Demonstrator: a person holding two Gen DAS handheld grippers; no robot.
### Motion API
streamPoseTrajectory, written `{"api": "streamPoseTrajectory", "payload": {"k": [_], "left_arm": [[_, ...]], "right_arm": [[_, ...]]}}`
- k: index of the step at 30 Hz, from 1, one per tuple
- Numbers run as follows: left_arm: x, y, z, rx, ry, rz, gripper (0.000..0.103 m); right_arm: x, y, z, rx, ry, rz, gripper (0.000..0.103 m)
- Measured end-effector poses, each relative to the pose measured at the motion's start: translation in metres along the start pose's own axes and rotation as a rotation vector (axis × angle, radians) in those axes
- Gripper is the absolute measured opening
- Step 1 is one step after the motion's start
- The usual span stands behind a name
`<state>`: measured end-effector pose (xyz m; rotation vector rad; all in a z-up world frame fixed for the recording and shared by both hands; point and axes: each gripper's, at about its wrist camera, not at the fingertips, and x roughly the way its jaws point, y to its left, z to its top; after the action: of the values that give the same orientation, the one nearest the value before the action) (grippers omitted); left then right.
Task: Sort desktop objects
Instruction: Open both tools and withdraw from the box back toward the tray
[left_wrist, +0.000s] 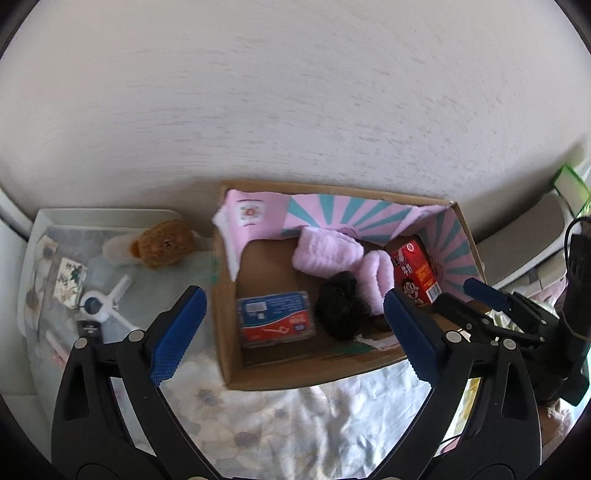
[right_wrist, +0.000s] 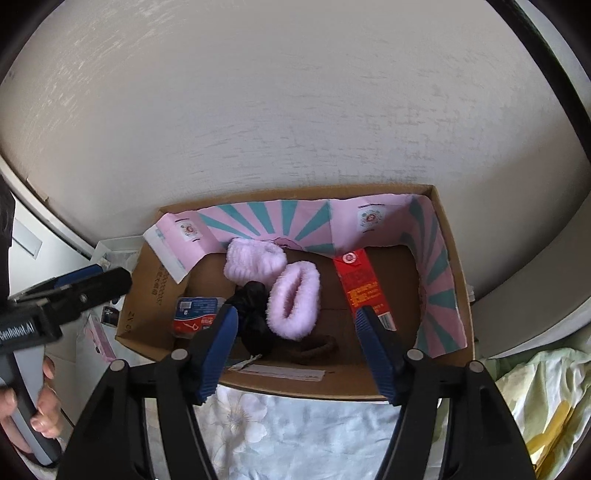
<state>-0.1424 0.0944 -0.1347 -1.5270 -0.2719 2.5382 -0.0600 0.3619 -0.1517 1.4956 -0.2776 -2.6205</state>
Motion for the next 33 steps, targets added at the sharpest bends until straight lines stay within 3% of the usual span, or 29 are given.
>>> {"api": "streamPoseTrajectory", "payload": {"k": [20, 33], "left_arm": [[-0.066, 0.074, -0.023, -0.02, -0.074, 0.022, 0.097], [-0.121, 0.189, -0.052, -0.165, -0.12, 0.118, 0.097]], "right_arm": [[-0.021, 0.085, -0.019, -0.065, -0.034, 0.0, 0.063], [-0.02, 0.163, -0.032, -0.151, -0.033, 0.029, 0.063]]}}
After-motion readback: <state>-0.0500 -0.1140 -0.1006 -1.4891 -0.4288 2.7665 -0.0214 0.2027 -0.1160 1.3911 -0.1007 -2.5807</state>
